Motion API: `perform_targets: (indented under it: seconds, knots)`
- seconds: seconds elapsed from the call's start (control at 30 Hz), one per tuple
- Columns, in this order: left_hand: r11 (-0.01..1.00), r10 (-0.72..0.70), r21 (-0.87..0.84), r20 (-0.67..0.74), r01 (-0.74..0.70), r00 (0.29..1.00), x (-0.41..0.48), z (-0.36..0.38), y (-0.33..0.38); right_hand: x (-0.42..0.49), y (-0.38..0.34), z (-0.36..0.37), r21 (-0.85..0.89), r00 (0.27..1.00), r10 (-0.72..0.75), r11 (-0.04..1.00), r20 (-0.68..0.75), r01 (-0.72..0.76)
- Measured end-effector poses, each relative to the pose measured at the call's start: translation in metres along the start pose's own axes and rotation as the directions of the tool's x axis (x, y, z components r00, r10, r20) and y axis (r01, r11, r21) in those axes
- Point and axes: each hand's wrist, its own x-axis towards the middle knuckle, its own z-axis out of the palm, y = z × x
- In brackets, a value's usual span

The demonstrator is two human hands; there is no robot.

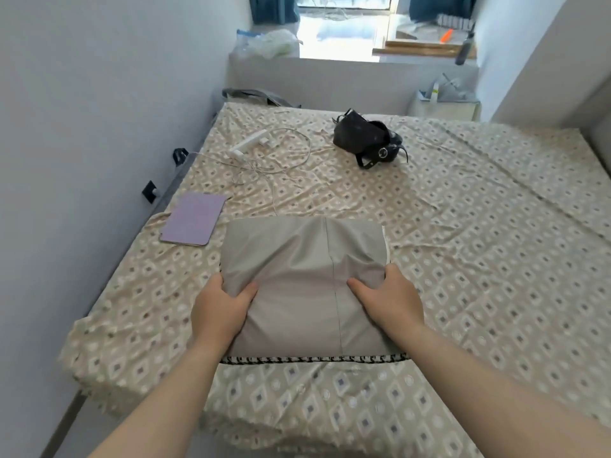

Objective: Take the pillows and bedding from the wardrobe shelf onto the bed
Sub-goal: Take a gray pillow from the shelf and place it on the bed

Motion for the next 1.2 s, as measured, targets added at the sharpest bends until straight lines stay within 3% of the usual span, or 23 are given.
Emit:
perform_targets:
  seconds: [0.17, 0.43, 0.73, 1.0, 1.07, 1.2]
  knots:
    - [0.999, 0.0, -0.041, 0.145, 0.006, 0.989, 0.01, 0.072, -0.058, 0.013, 0.064, 0.056, 0.09, 0.994, 0.087, 0.993, -0.064, -0.081]
    - [0.993, 0.117, -0.001, 0.204, -0.119, 0.972, 0.063, 0.183, -0.14, 0.063, 0.151, 0.163, 0.173, 0.98, 0.163, 0.975, -0.111, -0.142]
    - [0.987, 0.038, 0.14, 0.274, -0.079, 0.961, 0.07, 0.244, -0.227, 0.073, 0.211, 0.229, 0.083, 0.967, 0.254, 0.964, 0.01, -0.254]
    - [0.935, -0.052, 0.353, 0.204, -0.024, 0.978, 0.073, 0.22, -0.191, 0.071, 0.19, 0.2, -0.134, 0.919, 0.393, 0.909, -0.032, -0.394]
    - [0.953, -0.023, 0.302, 0.21, -0.042, 0.977, 0.075, 0.208, -0.166, 0.071, 0.174, 0.178, -0.074, 0.937, 0.346, 0.935, -0.041, -0.348]
    - [0.992, 0.091, 0.048, 0.376, -0.117, 0.922, 0.067, 0.172, -0.095, 0.058, 0.121, 0.112, 0.131, 0.979, 0.201, 0.972, -0.045, -0.193]
